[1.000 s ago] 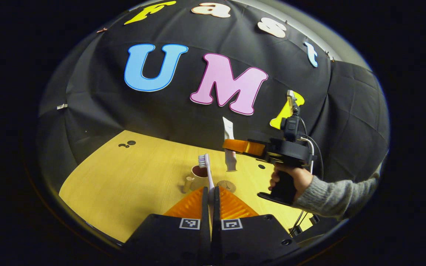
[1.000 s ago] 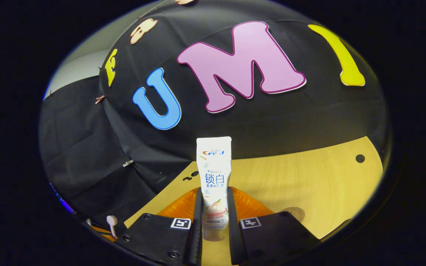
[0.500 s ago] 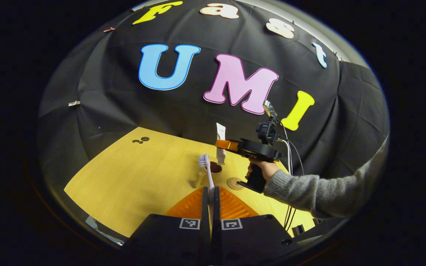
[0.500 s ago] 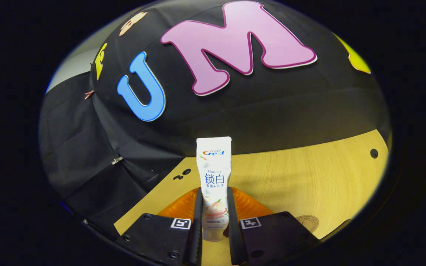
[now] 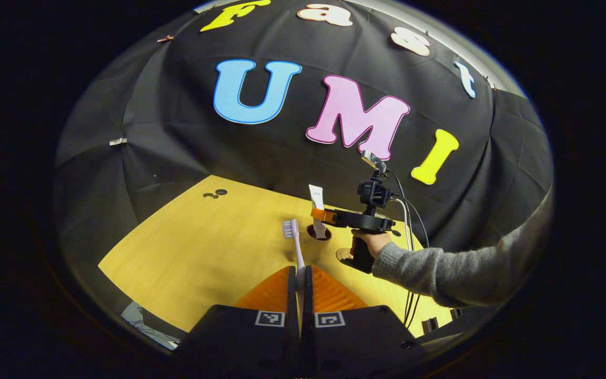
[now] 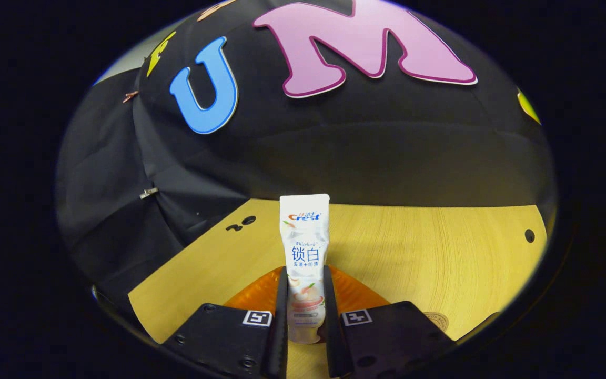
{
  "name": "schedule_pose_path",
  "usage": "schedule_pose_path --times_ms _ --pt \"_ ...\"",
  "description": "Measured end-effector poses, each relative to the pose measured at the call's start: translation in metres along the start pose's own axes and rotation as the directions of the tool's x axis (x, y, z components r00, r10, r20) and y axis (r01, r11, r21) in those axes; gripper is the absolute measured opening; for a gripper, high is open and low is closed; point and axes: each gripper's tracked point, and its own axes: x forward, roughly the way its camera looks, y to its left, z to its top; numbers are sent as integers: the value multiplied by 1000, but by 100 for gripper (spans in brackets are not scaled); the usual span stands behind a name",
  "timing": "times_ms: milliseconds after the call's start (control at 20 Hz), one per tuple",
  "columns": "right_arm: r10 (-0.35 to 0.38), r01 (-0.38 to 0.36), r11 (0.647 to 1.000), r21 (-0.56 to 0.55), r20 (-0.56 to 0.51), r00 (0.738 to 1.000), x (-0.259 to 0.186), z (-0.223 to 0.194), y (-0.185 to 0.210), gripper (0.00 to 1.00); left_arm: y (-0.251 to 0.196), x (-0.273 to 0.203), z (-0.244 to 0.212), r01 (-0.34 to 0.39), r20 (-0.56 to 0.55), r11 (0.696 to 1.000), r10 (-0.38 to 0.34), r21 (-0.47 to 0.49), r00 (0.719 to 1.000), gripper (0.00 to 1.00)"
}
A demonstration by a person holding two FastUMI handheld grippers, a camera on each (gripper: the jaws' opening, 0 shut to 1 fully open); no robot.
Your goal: Put the toothbrush and toothpaste on the desktop into the cup, then pick up the cup and place it on the coaster on the desktop.
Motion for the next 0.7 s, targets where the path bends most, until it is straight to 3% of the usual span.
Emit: schedule_pose_path --times_ms 100,200,350,400,450,550,700 --pt "-17 17 1000 -21 -11 1000 3 -4 -1 29 2 0 0 -1 -2 1000 1 6 1000 6" --pt "-22 21 999 -28 -23 999 3 -8 -3 36 3 0 0 0 -4 1000 0 9 1000 6" --pt "-30 28 999 -32 -72 997 1 -21 -6 39 2 6 2 10 -5 1000 -10 9 1000 6" --pt "-25 22 999 -38 -80 996 1 -24 -5 35 0 8 3 18 -4 1000 -18 9 1000 6" --pt "-16 12 999 -48 -87 996 -2 -25 -4 43 -2 13 4 27 -4 1000 -27 11 1000 6" --pt "-4 -4 998 -70 -117 993 -11 -34 1 47 -6 27 10 53 6 998 -53 23 999 6" --pt "19 -25 998 -50 -127 992 -18 -37 3 43 -15 58 26 101 29 994 -103 46 994 6"
